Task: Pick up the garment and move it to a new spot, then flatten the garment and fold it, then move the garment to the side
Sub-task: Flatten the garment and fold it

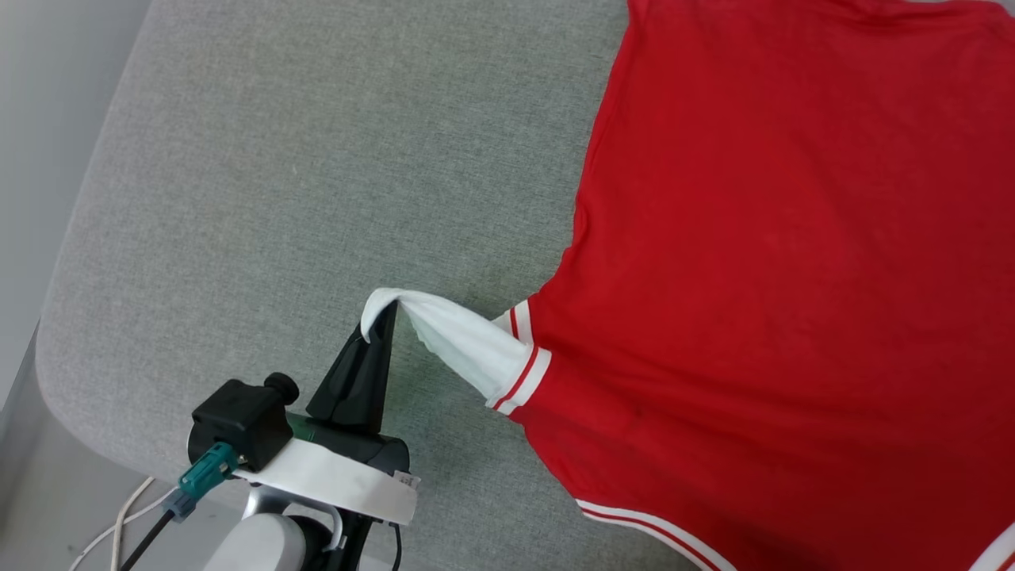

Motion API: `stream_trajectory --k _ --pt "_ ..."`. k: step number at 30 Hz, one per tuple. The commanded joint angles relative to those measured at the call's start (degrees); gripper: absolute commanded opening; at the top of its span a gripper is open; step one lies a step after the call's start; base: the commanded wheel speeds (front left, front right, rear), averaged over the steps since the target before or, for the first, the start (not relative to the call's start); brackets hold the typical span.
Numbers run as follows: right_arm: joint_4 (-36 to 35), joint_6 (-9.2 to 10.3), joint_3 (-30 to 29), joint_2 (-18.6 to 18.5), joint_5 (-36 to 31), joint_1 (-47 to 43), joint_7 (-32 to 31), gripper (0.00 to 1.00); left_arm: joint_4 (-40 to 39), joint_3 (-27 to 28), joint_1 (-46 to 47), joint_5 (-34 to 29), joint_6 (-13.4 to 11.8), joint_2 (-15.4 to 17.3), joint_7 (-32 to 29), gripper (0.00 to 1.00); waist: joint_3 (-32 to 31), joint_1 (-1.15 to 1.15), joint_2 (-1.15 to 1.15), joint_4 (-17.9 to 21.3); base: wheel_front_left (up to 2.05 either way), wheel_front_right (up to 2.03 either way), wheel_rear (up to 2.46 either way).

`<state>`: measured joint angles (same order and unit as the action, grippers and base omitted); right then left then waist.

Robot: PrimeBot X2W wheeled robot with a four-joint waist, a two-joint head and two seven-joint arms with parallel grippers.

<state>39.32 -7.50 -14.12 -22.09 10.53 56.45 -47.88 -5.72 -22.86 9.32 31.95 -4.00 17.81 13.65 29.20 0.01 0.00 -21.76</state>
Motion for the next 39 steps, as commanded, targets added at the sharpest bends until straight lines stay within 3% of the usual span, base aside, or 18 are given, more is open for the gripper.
stream_trajectory --k 1,3,5,7,12,16,22,30,39 --pt "3.03 0.02 -0.69 1.72 -0.56 -2.33 -2.40 1.00 0.24 0.13 0.63 -0.10 0.27 -0.19 0.38 0.00 0.64 -0.01 0.00 -0.56 0.00 0.00 0.00" --pt "4.84 0.03 -2.49 2.82 -1.36 -3.73 -5.20 1.00 0.77 0.11 0.85 -0.12 0.42 -0.36 0.56 0.00 0.57 -0.01 0.00 -0.57 0.00 0.00 0.00" --pt "5.99 0.06 -4.69 3.47 -2.34 -4.80 -7.30 0.41 1.26 0.07 0.92 -0.10 0.66 -0.37 0.69 0.00 0.20 -0.01 0.00 -0.64 0.00 0.00 0.00" --pt "5.97 0.06 -6.20 4.18 -3.62 -5.19 -8.19 0.00 1.78 0.03 1.00 -0.07 0.75 -0.44 0.68 0.00 -0.53 -0.01 0.00 -0.70 0.00 0.00 0.00" --pt "3.16 0.03 -7.43 3.93 -5.72 -4.51 -6.92 0.00 2.87 0.22 -0.07 0.17 0.32 0.12 0.48 0.00 -4.32 -0.01 0.00 -0.19 0.00 0.00 0.00" --pt "0.03 0.03 -4.56 2.37 -5.79 -4.88 -5.00 0.00 3.59 0.36 -1.70 0.34 -0.60 0.82 -0.37 0.00 -9.30 -0.01 0.00 1.51 0.00 0.00 0.00" --pt "-5.11 0.03 2.27 0.32 -0.23 -11.59 -5.47 0.00 3.82 1.98 -5.90 1.59 -2.72 2.58 -2.12 0.00 -17.37 -0.01 0.00 5.98 0.00 0.00 0.00" --pt "-18.41 0.03 7.16 -3.24 8.06 -28.24 -8.08 0.00 2.52 4.60 -11.42 3.04 -6.17 5.26 -4.46 0.00 -24.56 -0.01 0.00 12.51 0.00 0.00 0.00" --pt "-33.45 0.03 -0.22 2.00 9.77 -52.36 -9.85 0.00 1.92 5.61 -14.29 3.94 -7.93 6.74 -6.46 0.00 -27.08 -0.01 0.00 18.46 0.00 0.00 0.00"
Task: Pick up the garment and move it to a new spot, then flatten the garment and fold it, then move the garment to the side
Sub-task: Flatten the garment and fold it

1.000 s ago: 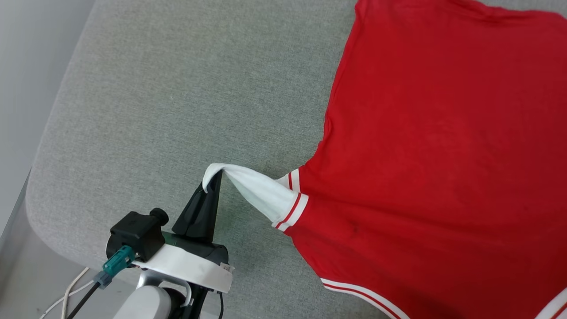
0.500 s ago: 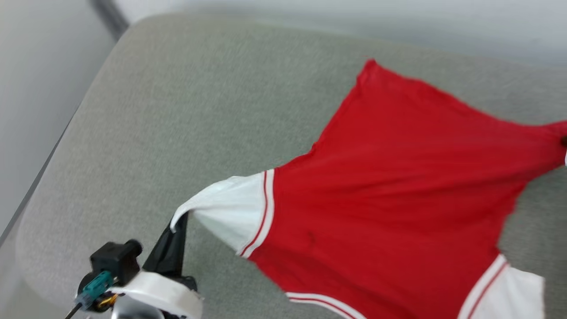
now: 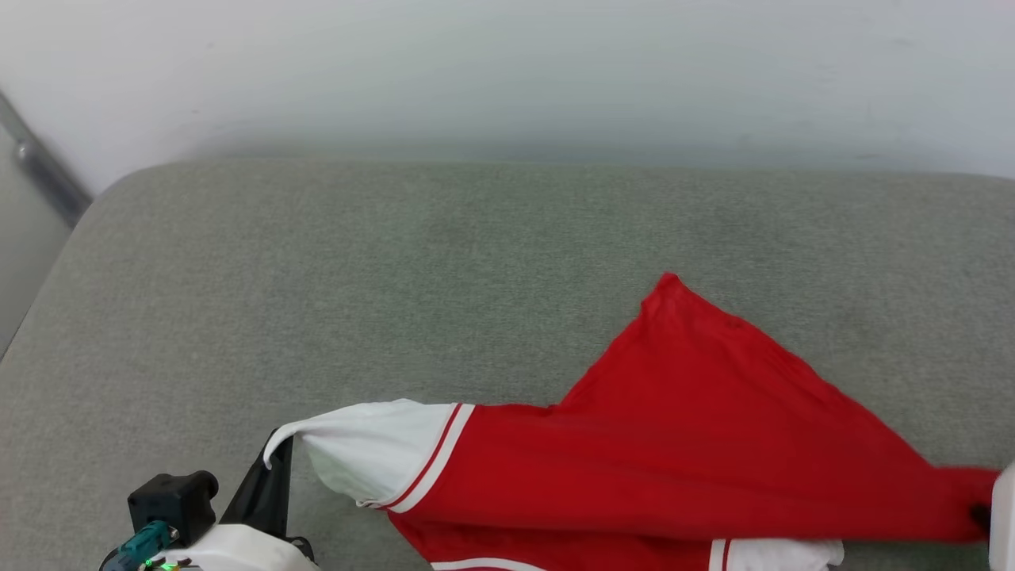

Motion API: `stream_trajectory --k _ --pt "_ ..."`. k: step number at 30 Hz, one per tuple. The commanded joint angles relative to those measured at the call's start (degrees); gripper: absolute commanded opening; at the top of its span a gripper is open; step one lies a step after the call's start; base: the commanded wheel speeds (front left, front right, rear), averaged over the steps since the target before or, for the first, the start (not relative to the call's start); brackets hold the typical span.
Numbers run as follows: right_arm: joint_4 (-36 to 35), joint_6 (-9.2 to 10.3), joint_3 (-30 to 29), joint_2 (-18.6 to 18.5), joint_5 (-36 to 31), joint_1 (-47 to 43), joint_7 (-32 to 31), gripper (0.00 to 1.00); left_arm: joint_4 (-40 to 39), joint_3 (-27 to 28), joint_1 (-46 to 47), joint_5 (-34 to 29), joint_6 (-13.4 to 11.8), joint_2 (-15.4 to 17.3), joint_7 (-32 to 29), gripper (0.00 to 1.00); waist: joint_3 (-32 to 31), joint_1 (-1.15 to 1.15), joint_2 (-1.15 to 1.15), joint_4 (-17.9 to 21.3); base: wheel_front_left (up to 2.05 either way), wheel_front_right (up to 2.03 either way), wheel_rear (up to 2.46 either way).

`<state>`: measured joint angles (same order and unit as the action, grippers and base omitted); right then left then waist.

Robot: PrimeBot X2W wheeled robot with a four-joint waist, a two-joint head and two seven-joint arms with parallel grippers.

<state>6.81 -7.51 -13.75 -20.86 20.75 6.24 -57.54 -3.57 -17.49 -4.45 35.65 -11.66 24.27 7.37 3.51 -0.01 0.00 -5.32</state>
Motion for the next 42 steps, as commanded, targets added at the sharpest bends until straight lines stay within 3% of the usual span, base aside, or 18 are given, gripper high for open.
stream_trajectory --k 1,2,5,6,7,8,13,18,21,25,28,34,42 --pt "-2.24 0.04 -1.38 1.79 -0.68 -4.46 0.00 0.00 -0.27 0.29 -0.63 0.30 -0.43 0.33 -0.32 0.00 -1.47 0.01 0.00 2.45 0.00 0.00 0.00" --pt "-2.24 0.04 -1.38 1.79 -0.68 -4.46 0.00 0.00 -0.27 0.29 -0.63 0.30 -0.43 0.33 -0.32 0.00 -1.47 0.01 0.00 2.45 0.00 0.00 0.00" --pt "-5.39 0.04 -3.01 7.04 -1.53 -12.69 0.52 0.00 -0.20 0.34 -1.10 0.34 -0.86 0.72 -0.99 0.00 -1.75 0.01 0.00 4.29 0.00 0.00 0.00" --pt "-5.80 0.04 -3.05 8.32 -1.64 -13.88 0.90 0.15 -0.22 0.38 -1.04 0.42 -0.90 0.84 -1.13 0.00 -1.68 0.01 0.00 4.68 0.00 0.00 0.00" --pt "-6.38 0.03 -2.45 8.65 -2.37 -14.81 1.97 0.46 -0.23 0.35 -0.93 0.49 -0.92 0.92 -1.38 0.00 -1.66 0.01 0.00 5.00 0.00 0.00 0.00" --pt "-6.77 0.04 -1.77 9.08 -2.50 -15.36 3.49 1.00 -0.20 0.40 -0.94 0.60 -0.98 0.95 -1.41 0.00 -1.73 0.01 0.00 5.30 0.00 0.00 0.00" --pt "-7.96 0.03 -1.47 11.52 -2.09 -15.36 12.14 1.00 -0.59 0.42 -1.02 0.76 -1.12 1.30 -1.87 0.00 -1.61 0.01 0.00 5.75 0.00 0.00 0.00" --pt "-8.52 0.03 -3.79 13.27 -1.03 -10.99 27.91 1.00 -1.37 -0.17 0.34 0.41 -0.82 1.38 -2.31 0.00 -0.57 0.01 0.00 4.68 0.00 0.00 0.00" --pt "-7.32 0.03 -3.81 13.35 -0.06 -7.01 35.92 1.00 -1.84 -0.74 1.60 0.00 -0.50 1.16 -2.34 0.00 1.13 0.01 0.00 3.39 0.00 0.00 0.00" --pt "-4.58 0.03 -1.54 11.50 0.61 -0.63 40.11 1.00 -2.31 -1.51 4.21 -0.34 0.43 0.67 -2.01 0.00 4.34 0.01 0.00 1.16 0.00 0.00 0.00" --pt "-1.85 0.03 1.71 8.30 0.99 4.59 38.65 1.00 -2.42 -2.43 6.31 -0.79 1.17 -0.04 -1.60 0.00 7.03 0.01 0.00 -0.85 0.00 0.00 0.00" --pt "3.55 0.03 12.08 -0.18 2.18 17.47 24.44 1.00 -2.18 -4.05 10.74 -1.47 3.24 -1.26 -0.48 0.00 11.71 0.01 0.00 -5.41 0.00 0.00 0.00" --pt "7.99 0.03 19.00 -2.44 5.20 25.95 6.92 1.00 -1.39 -4.99 13.27 -1.29 4.52 -2.50 1.00 0.00 15.86 0.01 0.00 -8.79 0.00 0.00 0.00"
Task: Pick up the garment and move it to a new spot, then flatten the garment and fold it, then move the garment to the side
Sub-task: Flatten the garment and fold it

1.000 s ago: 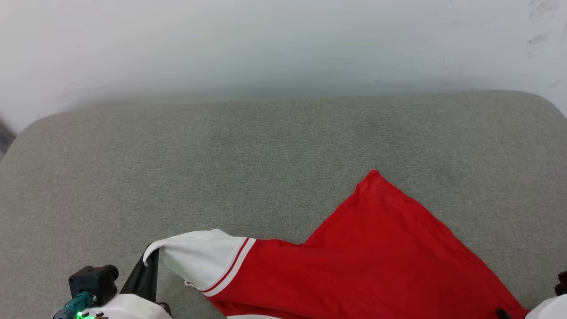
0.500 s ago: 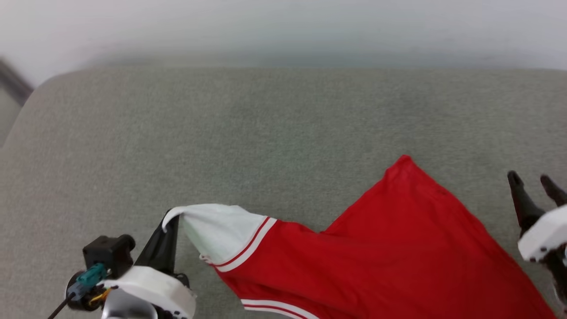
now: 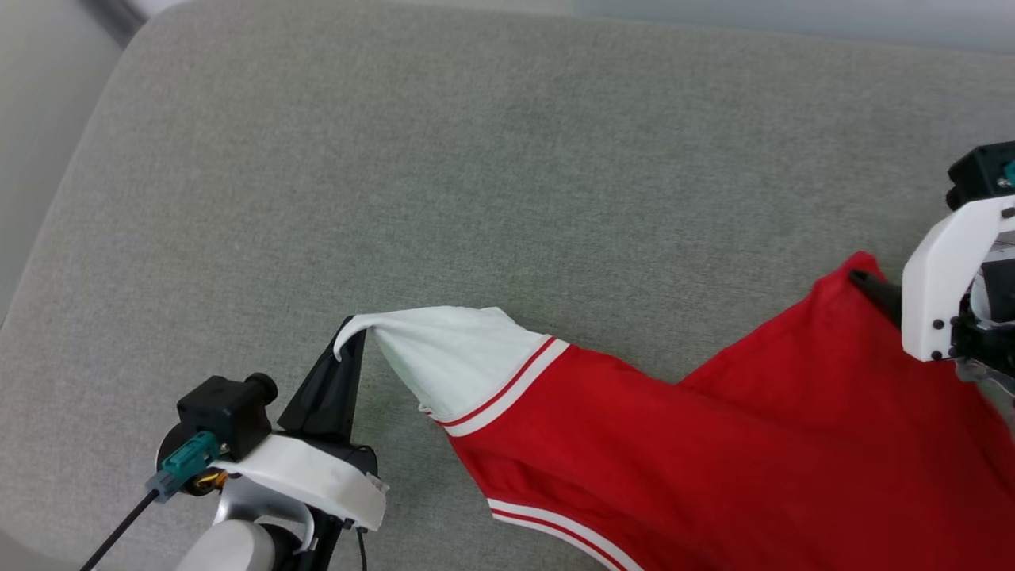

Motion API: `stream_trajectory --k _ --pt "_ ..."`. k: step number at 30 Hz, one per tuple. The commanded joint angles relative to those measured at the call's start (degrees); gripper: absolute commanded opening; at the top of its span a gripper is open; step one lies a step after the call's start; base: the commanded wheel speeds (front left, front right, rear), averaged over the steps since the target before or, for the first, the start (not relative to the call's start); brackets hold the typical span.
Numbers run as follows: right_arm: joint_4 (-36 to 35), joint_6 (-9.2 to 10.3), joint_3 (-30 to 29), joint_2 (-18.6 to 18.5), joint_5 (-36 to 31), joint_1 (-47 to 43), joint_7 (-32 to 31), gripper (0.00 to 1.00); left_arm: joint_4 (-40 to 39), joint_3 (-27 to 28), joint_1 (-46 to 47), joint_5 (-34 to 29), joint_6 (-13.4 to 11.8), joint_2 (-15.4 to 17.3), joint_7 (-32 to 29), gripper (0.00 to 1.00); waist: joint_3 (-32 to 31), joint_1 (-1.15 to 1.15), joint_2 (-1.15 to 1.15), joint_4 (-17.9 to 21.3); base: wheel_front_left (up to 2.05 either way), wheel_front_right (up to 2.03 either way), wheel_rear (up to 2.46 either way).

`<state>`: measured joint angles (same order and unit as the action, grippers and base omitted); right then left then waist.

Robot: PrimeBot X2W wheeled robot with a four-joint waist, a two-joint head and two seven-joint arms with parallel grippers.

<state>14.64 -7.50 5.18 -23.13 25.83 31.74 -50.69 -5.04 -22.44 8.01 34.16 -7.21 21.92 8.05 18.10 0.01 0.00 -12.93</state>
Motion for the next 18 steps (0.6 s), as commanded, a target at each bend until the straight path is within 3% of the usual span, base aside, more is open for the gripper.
stream_trajectory --k 1,10,11,12,13,18 --pt "0.64 0.02 0.73 -0.15 0.10 1.12 -1.17 1.00 0.25 -0.09 1.10 0.16 0.19 -0.26 0.42 0.00 1.71 -0.01 0.00 -1.42 0.00 0.00 0.00" --pt "10.81 0.03 1.99 1.65 -0.44 -1.57 -11.39 1.00 2.52 -1.14 2.75 0.26 1.34 -1.20 1.40 0.00 2.92 -0.01 0.00 -2.51 0.00 0.00 0.00" --pt "11.67 0.05 1.94 1.67 -0.75 -1.98 -12.05 0.65 2.70 -1.17 2.84 0.30 1.42 -1.24 1.40 0.00 2.90 -0.01 0.00 -2.48 0.00 0.00 0.00" --pt "12.33 0.05 1.98 1.83 -0.92 -2.24 -12.38 0.37 2.87 -1.26 2.90 0.28 1.46 -1.27 1.44 0.00 2.82 -0.01 0.00 -2.46 0.00 0.00 0.00" --pt "12.82 0.05 1.97 1.99 -0.79 -2.20 -12.51 0.00 3.03 -1.35 2.97 0.33 1.57 -1.29 1.46 0.00 2.74 -0.01 0.00 -2.45 0.00 0.00 0.00" --pt "12.88 0.03 2.05 2.35 -0.74 0.03 -9.56 0.00 3.85 -1.44 2.66 0.76 1.54 -1.06 1.28 0.00 1.46 -0.01 0.00 -1.90 0.00 0.00 0.00"
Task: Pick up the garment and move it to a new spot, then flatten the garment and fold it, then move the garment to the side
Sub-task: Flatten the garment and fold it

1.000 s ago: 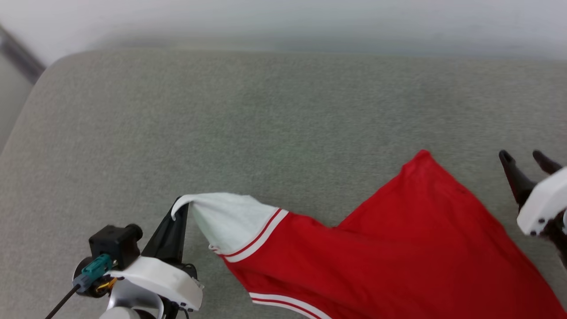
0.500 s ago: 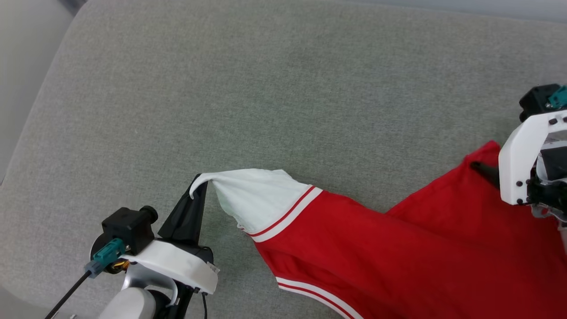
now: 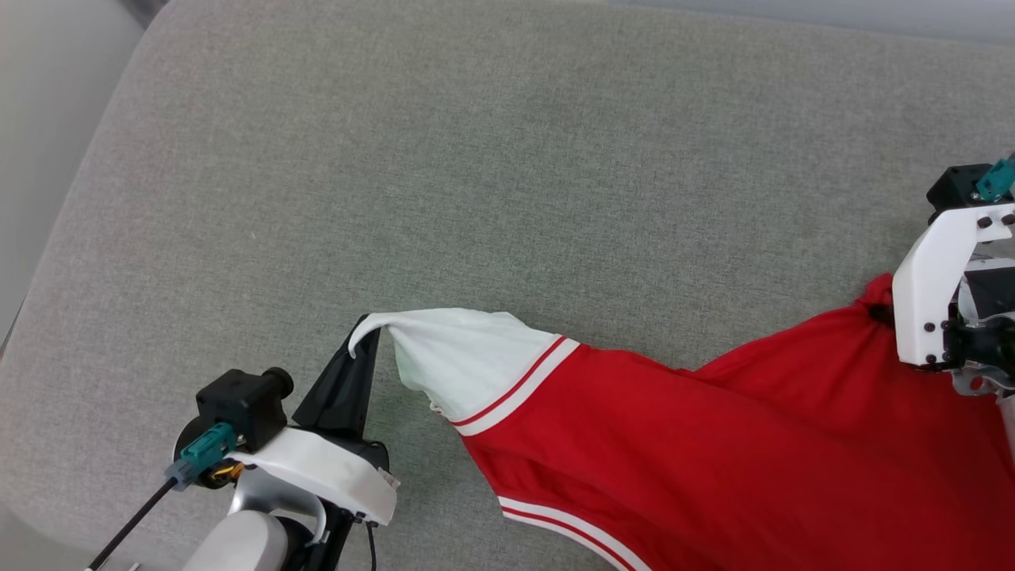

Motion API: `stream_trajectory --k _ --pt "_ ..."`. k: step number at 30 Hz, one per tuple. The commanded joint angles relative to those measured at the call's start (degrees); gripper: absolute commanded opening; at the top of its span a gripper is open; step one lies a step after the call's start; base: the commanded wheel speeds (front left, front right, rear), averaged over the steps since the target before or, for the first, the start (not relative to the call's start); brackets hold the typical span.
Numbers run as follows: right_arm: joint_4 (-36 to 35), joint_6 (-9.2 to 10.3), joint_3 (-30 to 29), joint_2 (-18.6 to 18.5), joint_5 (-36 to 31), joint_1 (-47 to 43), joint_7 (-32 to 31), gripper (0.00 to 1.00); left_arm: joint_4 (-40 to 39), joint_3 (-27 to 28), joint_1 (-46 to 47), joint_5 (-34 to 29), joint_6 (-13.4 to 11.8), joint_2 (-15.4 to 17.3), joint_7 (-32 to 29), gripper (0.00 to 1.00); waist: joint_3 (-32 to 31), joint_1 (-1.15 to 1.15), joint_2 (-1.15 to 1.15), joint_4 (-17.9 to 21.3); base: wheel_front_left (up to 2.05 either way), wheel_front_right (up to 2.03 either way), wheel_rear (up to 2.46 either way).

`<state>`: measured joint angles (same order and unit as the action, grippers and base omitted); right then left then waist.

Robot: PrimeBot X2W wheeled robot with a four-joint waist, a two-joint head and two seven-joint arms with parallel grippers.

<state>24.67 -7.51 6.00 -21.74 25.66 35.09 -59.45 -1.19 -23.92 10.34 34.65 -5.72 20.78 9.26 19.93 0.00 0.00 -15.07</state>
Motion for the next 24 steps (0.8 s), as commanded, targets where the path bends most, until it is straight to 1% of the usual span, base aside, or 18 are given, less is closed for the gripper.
stream_trajectory --k 1,6,8,10,12,17,21,24 --pt "2.77 0.04 1.10 1.01 -0.63 -2.76 0.00 0.00 0.17 0.02 0.28 0.26 0.06 0.23 -0.10 0.00 -0.79 0.00 0.00 0.42 0.00 0.00 0.00" --pt "0.33 0.04 1.02 0.56 -2.46 0.71 7.64 0.00 0.30 0.96 1.61 -0.22 -0.21 1.95 -0.72 0.00 -3.46 0.00 0.00 2.09 0.00 0.00 0.00" --pt "0.61 0.04 0.92 0.06 -3.08 1.41 9.95 0.00 0.24 1.42 3.27 0.01 0.21 2.15 -0.79 0.00 -4.73 0.00 0.00 2.89 0.00 0.00 0.00" --pt "0.74 0.04 0.33 0.43 -3.40 2.35 12.67 0.00 0.31 1.90 5.44 0.23 0.44 2.18 -1.10 0.00 -5.87 0.00 0.00 3.73 0.00 0.00 0.00" --pt "0.97 0.04 -0.04 0.06 -5.08 3.37 15.76 0.00 0.95 2.27 8.59 0.37 0.89 2.04 -1.50 0.00 -7.02 0.00 0.00 4.64 0.00 0.00 0.00" --pt "2.72 0.04 -1.66 1.92 -8.31 7.47 22.60 0.00 5.16 3.68 18.38 0.95 2.17 2.10 -3.36 0.00 -8.96 0.00 0.00 7.73 0.00 0.00 0.00" --pt "4.42 0.04 -2.41 3.54 -11.27 12.84 27.69 0.00 11.27 5.00 27.60 1.21 3.41 2.49 -4.74 0.00 -9.20 0.00 0.00 10.42 0.00 0.00 0.00" --pt "5.76 0.04 -2.21 4.62 -11.91 17.80 31.08 0.00 16.31 5.21 35.05 0.39 4.89 2.58 -4.04 0.00 -8.80 0.00 0.00 12.16 0.00 0.00 0.00"
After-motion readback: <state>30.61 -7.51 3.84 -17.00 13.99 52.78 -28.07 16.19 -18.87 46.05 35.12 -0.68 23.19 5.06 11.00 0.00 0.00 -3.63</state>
